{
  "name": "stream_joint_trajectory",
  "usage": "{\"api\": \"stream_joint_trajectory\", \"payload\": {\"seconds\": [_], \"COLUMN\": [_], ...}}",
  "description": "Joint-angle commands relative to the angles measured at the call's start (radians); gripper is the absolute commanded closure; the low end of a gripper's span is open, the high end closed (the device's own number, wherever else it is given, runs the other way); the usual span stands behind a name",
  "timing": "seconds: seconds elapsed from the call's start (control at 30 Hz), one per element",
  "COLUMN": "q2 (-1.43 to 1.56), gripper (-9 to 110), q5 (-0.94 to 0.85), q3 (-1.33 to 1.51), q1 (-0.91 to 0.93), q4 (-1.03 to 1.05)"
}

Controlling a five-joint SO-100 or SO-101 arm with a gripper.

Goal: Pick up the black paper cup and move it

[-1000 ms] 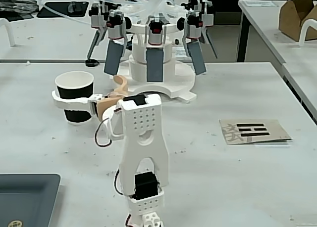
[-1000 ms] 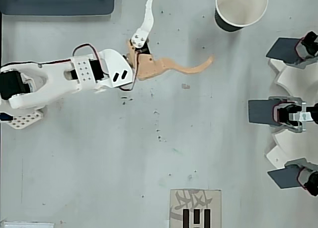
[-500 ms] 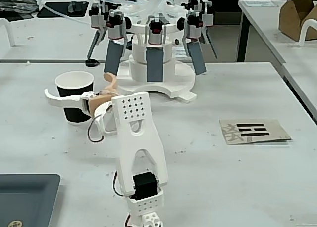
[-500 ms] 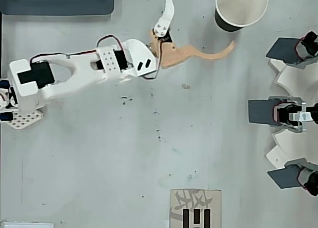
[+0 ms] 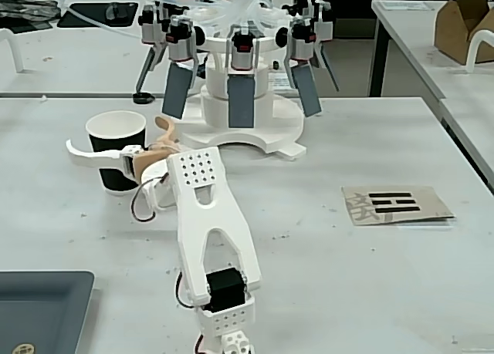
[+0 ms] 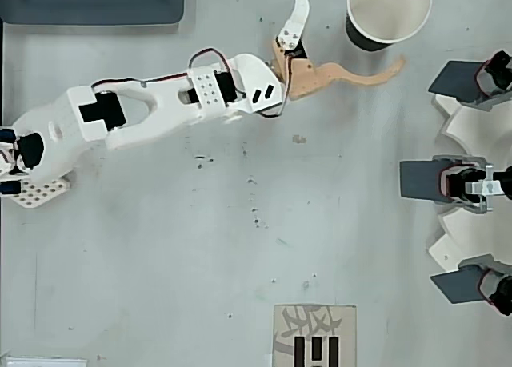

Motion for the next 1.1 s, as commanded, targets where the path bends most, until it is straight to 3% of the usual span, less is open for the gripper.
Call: {"api": "stream_joint_trajectory", "payload": {"seconds": [0.0, 1.07], "q2": [-0.012, -0.304], "gripper": [51, 51], "q5": [0.006, 0.015], "q3": [-0.115, -0.580], "q1": [-0.008, -0.046], "q4": [0.014, 0.252]}}
